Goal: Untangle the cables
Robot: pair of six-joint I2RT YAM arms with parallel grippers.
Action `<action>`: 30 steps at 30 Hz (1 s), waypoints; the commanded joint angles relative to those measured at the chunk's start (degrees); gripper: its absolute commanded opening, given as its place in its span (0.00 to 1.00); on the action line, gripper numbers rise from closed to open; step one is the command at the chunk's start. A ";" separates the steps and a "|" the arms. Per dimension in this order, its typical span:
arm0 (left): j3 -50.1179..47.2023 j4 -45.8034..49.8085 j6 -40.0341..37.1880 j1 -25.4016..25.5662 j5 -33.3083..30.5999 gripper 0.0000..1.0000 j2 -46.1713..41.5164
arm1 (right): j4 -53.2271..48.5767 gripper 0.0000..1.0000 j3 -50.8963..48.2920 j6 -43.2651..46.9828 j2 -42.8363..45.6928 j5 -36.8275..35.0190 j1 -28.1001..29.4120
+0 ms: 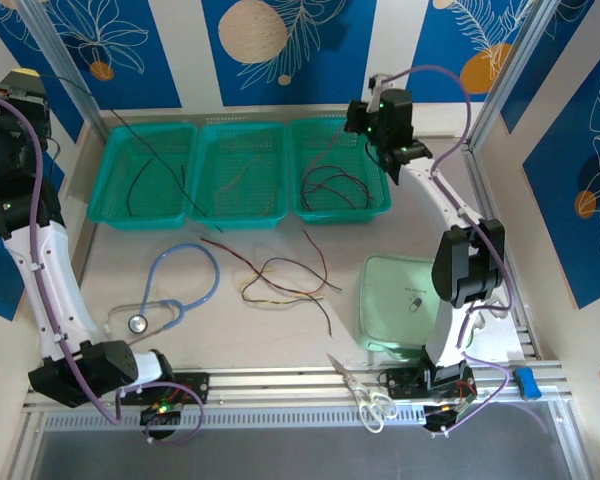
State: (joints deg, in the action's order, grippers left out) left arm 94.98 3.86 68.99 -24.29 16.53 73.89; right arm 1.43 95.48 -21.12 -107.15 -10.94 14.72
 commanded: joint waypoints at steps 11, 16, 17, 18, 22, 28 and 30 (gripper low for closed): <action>2.88 -0.76 -0.04 2.22 0.75 0.00 0.04 | -23.18 0.00 5.10 -5.89 -12.68 -8.92 2.86; 2.49 -0.28 -1.16 2.51 0.65 0.00 -0.31 | -31.93 0.00 9.38 -13.20 -15.44 -7.91 2.18; 2.49 -0.02 -1.45 2.57 0.69 0.00 -0.16 | -31.18 0.00 8.55 -13.94 -15.12 -6.67 1.99; 2.41 0.10 -1.43 2.56 0.78 0.00 0.06 | -31.41 0.02 8.52 -14.28 -15.17 -5.79 1.68; 2.43 -1.24 -0.30 2.69 1.07 0.00 0.57 | -33.53 0.15 9.57 -15.22 -14.60 -4.50 0.70; 3.06 -1.80 -1.58 2.76 -0.95 0.00 1.19 | -33.58 0.46 11.37 -14.40 -9.29 -3.10 -0.48; 3.82 -2.70 -0.58 2.76 -0.19 0.00 2.16 | -33.46 0.49 11.87 -13.28 -7.10 -3.51 -0.98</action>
State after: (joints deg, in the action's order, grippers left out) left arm 96.49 3.79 68.53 -22.00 16.40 74.96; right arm -31.38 104.05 -35.16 -120.16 -15.64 14.35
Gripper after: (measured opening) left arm 0.060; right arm 0.488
